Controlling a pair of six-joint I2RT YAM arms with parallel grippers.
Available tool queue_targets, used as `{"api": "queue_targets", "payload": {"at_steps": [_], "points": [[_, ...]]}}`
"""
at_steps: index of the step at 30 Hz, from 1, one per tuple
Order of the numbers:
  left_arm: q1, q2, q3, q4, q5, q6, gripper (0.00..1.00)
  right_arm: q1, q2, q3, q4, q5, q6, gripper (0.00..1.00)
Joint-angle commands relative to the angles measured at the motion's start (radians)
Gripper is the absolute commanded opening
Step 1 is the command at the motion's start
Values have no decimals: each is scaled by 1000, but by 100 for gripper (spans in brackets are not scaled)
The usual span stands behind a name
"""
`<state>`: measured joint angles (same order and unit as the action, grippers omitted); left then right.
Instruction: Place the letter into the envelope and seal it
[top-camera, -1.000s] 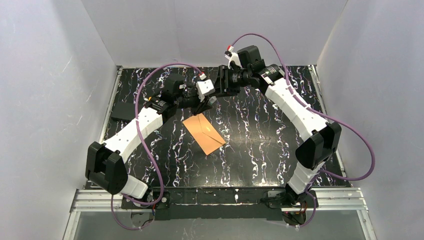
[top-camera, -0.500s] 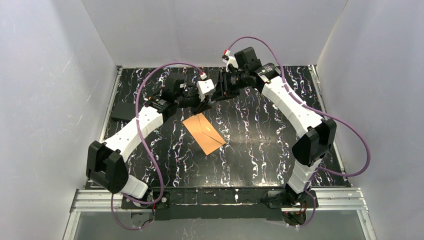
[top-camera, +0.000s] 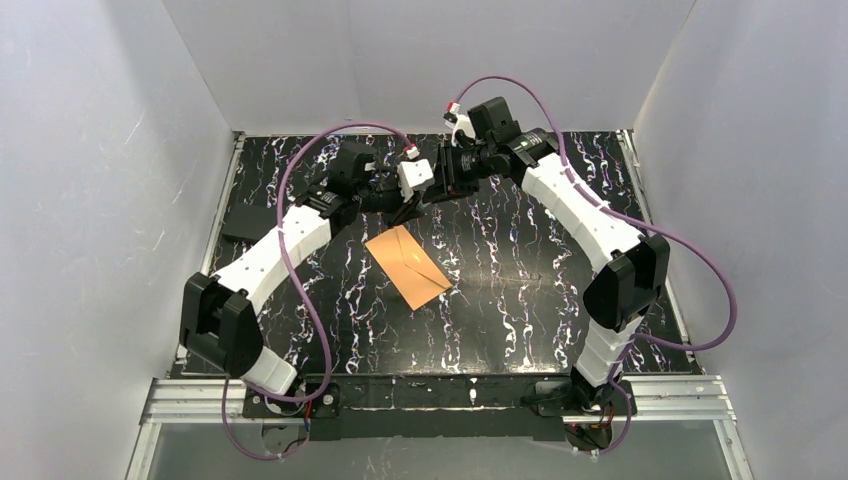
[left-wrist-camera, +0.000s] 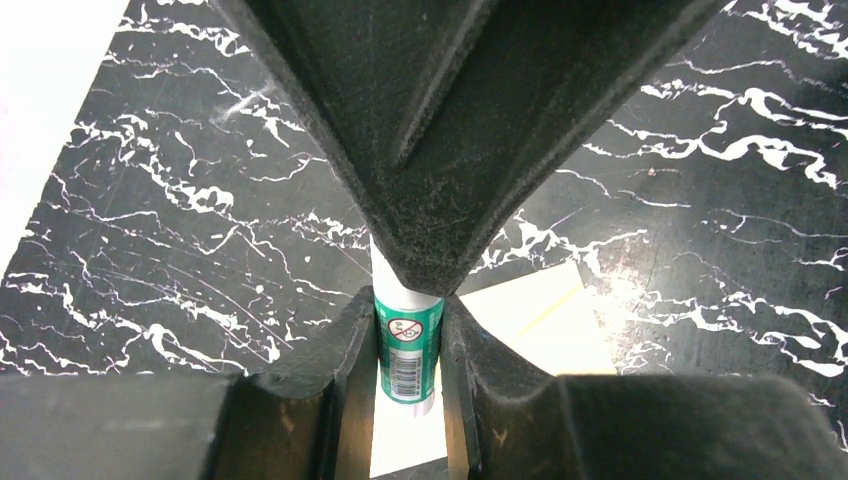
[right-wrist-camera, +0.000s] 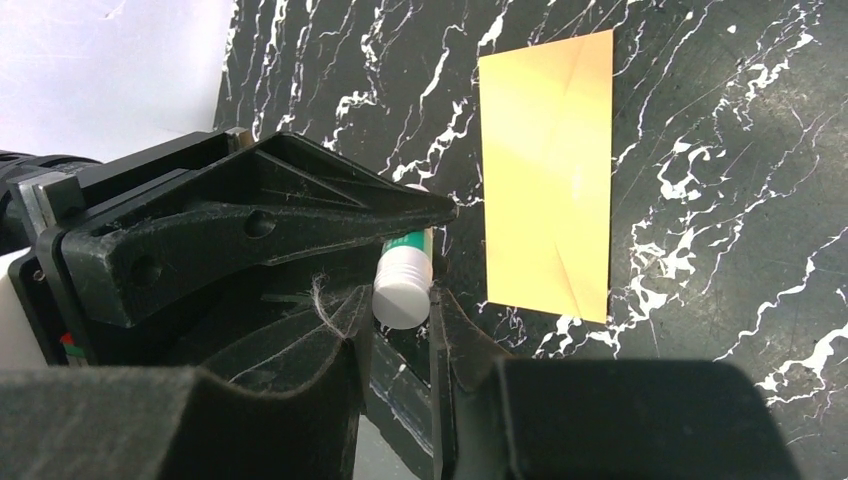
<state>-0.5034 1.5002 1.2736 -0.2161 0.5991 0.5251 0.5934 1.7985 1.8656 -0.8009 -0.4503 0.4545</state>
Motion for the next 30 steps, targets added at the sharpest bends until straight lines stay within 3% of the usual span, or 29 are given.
{"api": "queue_targets", "payload": {"at_steps": [1,9,19,30], "points": [[1,6,112,65,4,70,0,56,37,-65,-16,-14,-30,1],[-9,41,220,156,19,73,0,84,45,-166,109,-62,0,1],[-11,67,276,209,-17,79,0,110,122,-228,75,-114,-78,1],[-6,67,308,293,20,-19,0,128,137,-249,115,-131,-82,1]]}}
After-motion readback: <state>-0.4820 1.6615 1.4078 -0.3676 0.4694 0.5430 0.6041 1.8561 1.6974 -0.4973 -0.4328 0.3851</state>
